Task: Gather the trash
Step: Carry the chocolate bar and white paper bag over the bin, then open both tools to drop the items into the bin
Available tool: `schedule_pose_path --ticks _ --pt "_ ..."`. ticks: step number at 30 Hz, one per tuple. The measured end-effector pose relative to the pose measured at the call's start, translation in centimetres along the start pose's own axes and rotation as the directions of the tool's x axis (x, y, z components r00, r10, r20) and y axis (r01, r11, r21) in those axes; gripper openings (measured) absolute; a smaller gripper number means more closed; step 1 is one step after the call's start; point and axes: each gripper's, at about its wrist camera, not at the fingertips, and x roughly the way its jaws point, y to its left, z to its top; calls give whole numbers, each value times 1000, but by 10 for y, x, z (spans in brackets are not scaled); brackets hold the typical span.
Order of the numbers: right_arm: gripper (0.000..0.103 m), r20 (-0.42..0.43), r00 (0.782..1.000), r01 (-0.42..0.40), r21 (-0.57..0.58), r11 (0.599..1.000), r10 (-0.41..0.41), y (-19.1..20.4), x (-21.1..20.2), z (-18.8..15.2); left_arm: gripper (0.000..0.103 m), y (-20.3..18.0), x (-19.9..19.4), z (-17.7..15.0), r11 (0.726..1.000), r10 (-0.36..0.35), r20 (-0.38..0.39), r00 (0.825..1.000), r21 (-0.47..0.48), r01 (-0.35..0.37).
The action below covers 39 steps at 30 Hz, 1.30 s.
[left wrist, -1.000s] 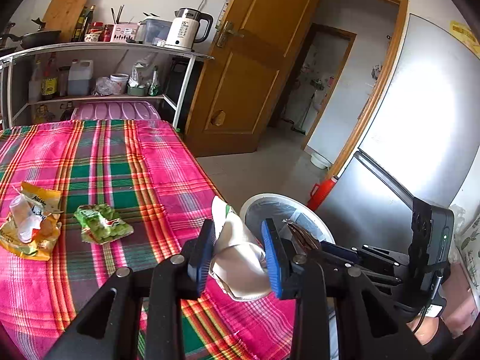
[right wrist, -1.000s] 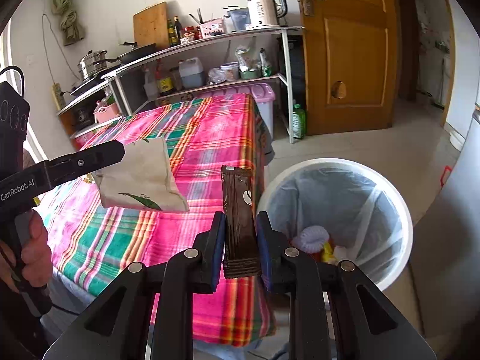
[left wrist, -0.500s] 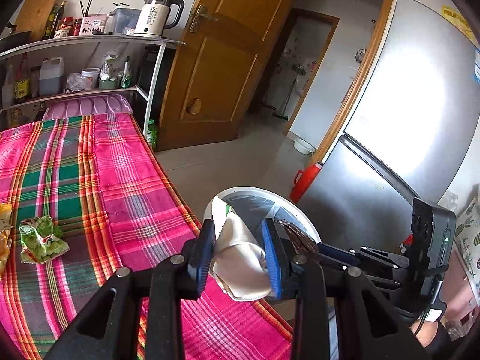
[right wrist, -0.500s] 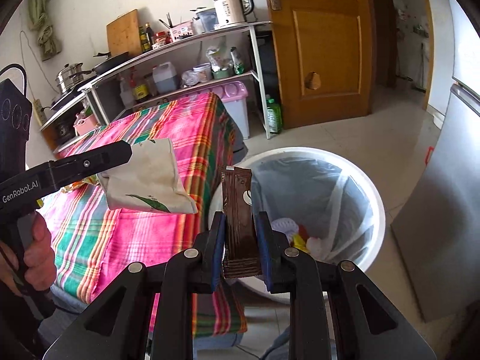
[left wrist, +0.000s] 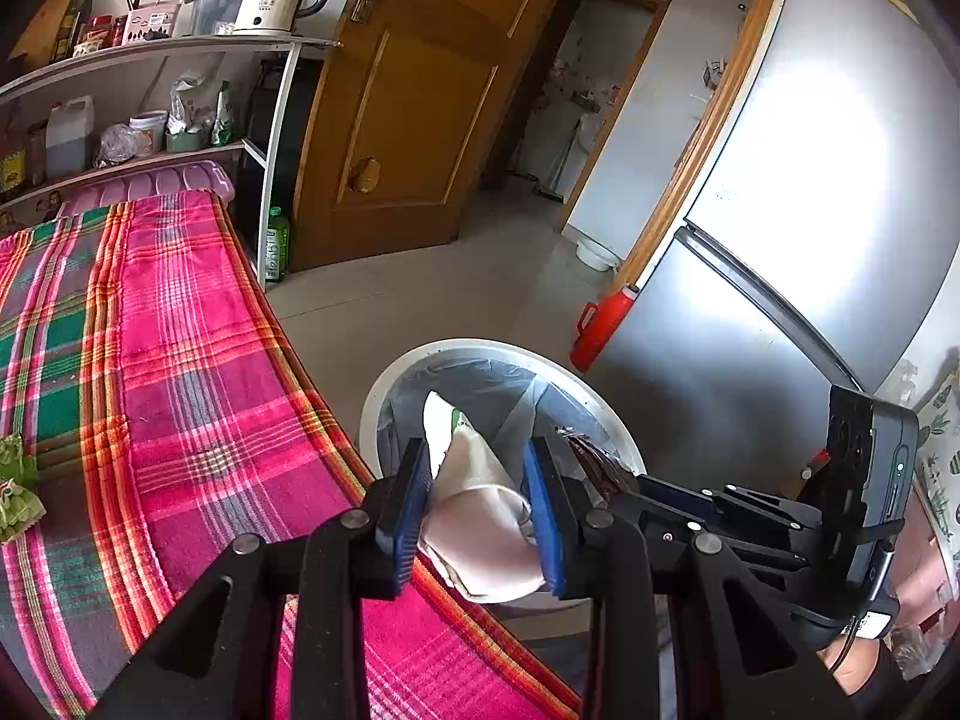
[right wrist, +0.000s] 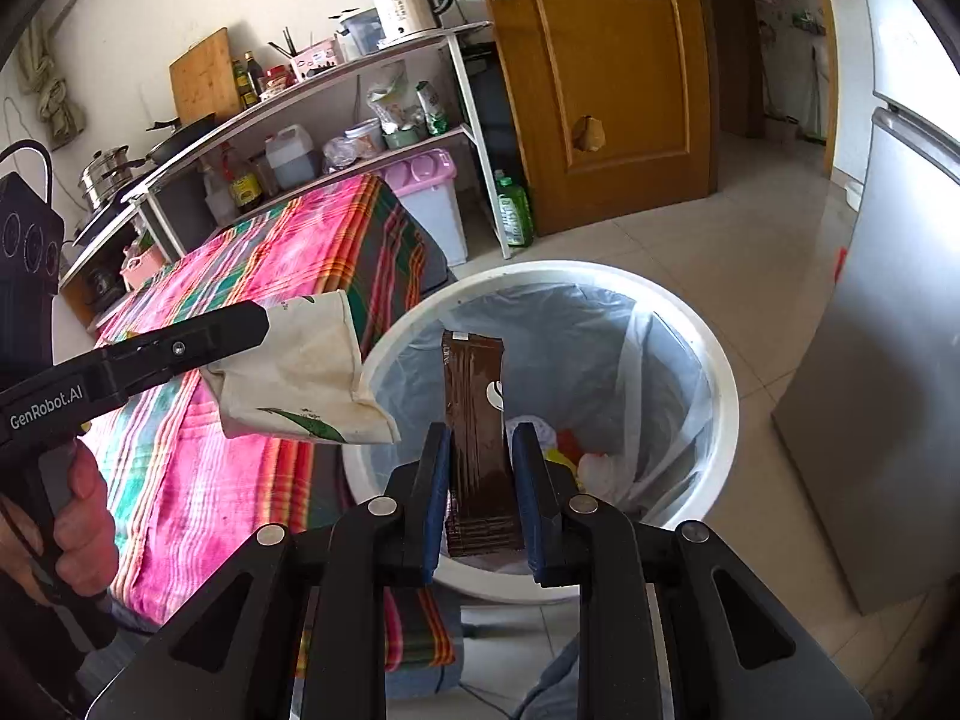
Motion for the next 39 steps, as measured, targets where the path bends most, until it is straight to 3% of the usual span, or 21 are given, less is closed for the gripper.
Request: schedule_pose_path --ticks 17,20,29,39 --pt "24 -100 995 35 54 998 -29 -28 36 -6 34 -3 49 -5 999 -13 -115 993 -32 10" --pt "35 -109 993 41 51 998 -35 -29 38 -7 34 -1 50 -5 999 -21 -124 992 -43 16" --pt "36 -70 997 41 61 997 -36 -27 22 -4 34 -1 37 -2 999 -19 -97 995 -34 16" --pt "36 -5 1000 17 33 999 -16 -8 -12 0 35 -4 -3 -5 1000 -3 -28 1000 -15 3"
